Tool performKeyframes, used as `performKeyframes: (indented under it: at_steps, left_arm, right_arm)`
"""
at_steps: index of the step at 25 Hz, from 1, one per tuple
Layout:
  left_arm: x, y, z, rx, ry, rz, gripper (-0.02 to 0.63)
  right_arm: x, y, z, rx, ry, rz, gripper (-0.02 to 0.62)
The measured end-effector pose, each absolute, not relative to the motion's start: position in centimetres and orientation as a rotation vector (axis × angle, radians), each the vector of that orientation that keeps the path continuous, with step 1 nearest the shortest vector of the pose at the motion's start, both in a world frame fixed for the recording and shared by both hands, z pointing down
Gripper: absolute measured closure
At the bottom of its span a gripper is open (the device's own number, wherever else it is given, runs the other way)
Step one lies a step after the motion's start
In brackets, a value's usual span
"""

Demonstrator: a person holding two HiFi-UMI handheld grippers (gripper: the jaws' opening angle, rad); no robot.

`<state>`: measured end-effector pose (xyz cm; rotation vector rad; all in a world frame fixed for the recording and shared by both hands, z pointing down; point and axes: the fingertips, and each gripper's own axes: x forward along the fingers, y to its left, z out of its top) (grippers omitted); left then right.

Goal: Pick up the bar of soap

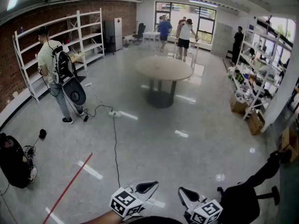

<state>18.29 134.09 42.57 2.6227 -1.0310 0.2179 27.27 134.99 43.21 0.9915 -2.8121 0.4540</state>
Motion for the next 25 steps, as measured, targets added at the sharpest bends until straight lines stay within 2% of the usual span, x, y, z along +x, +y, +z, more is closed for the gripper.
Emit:
performKeyframes:
  at_steps: [15,25]
  left_arm:
    - [13.3,133.1,42.1,2.626,-1.059,0.176,0.6]
    - [5.9,132.6,42.7,2.598,-1.112,0.158,0.6]
  right_arm:
    - [23.0,134.3,43.6,0.975,-2.789,0.423,0.589]
    - [16.3,133.8,43.4,0.949,-2.798,0.386,0.589]
